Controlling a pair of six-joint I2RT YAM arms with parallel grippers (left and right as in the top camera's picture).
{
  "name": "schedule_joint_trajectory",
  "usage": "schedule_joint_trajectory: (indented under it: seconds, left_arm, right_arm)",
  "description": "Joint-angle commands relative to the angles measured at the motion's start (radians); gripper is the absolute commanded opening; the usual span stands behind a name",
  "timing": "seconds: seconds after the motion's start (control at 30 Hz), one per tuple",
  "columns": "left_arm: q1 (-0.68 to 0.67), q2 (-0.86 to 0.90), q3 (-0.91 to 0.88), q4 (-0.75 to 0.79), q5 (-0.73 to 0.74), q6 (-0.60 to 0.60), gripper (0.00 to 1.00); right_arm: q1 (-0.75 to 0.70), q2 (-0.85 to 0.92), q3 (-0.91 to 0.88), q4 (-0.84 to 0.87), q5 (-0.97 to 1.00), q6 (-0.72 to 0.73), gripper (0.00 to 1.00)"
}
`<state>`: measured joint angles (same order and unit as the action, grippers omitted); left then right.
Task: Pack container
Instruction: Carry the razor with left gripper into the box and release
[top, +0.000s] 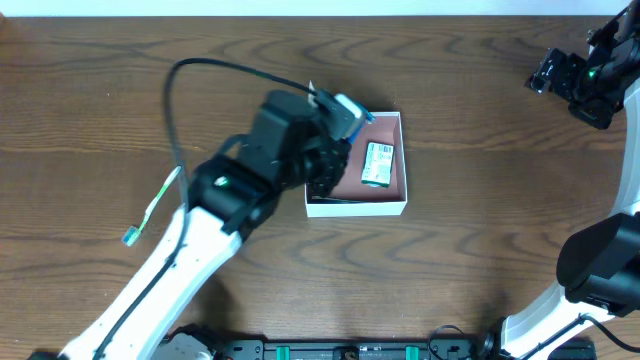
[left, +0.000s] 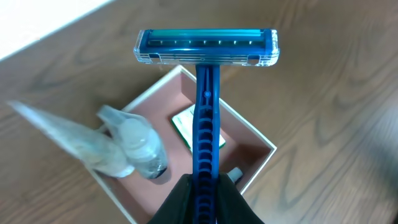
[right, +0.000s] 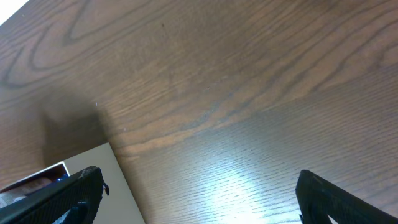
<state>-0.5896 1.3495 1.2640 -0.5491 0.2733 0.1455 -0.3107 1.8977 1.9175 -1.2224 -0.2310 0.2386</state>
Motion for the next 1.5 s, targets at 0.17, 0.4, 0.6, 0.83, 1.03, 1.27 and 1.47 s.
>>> schedule_joint_trajectory:
  seconds: [0.17, 0.4, 0.6, 0.83, 1.03, 1.27, 1.47]
  left_arm:
    - [-0.027, 0.182, 0.011, 0.074, -0.039, 0.114, 0.13]
    - [-0.027, 0.286, 0.011, 0.092, -0.039, 0.309, 0.13]
    - [-0.027, 0.353, 0.010, 0.089, -0.150, 0.424, 0.14]
    - [-0.027, 0.390, 0.010, 0.004, -0.181, 0.640, 0.82]
    - [-0.034, 0.373, 0.010, 0.018, -0.177, 0.569, 0.98]
    - [-0.040, 0.267, 0.010, 0.038, -0.143, 0.441, 0.98]
    - [-0.040, 0.103, 0.010, 0.001, -0.143, 0.263, 0.98]
  right_arm:
    - [-0.005, -0.007, 0.011, -0.001, -0.001, 0.012, 0.99]
    - [-0.005, -0.007, 0.011, -0.001, -0.001, 0.011, 0.99]
    - [-0.005, -0.007, 0.011, -0.001, -0.001, 0.012, 0.99]
    - [-0.005, -0.007, 0.011, -0.001, -0.001, 0.012, 0.99]
    - [-0.005, -0.007, 0.011, -0.001, -0.001, 0.011, 0.99]
    - [-0.005, -0.007, 0.011, -0.001, -0.001, 0.012, 0.99]
    - [-0.005, -0.007, 0.011, -0.001, -0.001, 0.011, 0.99]
